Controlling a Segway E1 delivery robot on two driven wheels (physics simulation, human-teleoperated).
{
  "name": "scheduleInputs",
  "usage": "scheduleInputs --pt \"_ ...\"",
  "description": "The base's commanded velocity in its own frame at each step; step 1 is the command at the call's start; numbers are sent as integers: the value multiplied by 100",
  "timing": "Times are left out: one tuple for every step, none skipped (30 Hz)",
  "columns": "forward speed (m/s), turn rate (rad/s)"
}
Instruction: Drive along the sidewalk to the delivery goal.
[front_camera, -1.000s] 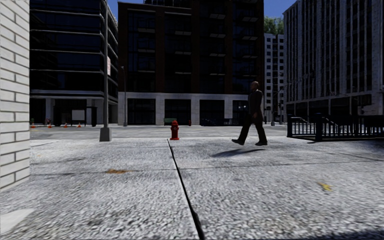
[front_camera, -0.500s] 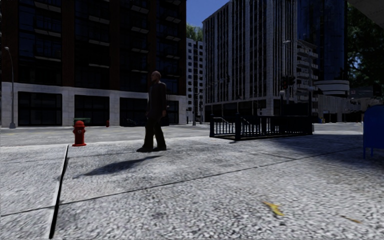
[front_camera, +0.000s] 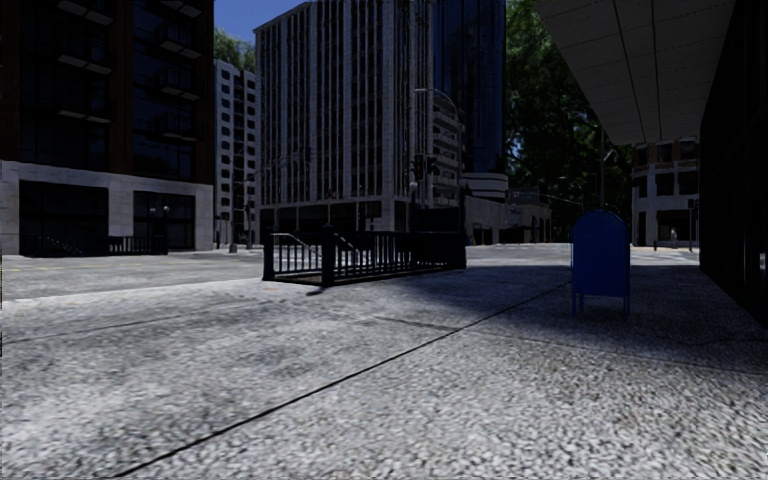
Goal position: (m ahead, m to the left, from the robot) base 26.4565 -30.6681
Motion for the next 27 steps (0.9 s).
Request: scheduleInputs --pt "200 -1" --pt "200 -1" --pt "200 -1" --pt "200 0" --pt "200 0" --pt "200 0" --pt "200 0" --pt "200 0" --pt "200 0" --pt "200 0" --pt "200 0" --pt "200 0" --pt "200 0" --pt "200 0" --pt "200 0" --pt "200 0" --pt "200 0" --pt "200 0" --pt "200 0" --pt "200 0" --pt "200 0" --pt "200 0" --pt "200 0" --pt "200 0" --pt "200 0" --pt "200 0" --pt "200 0"
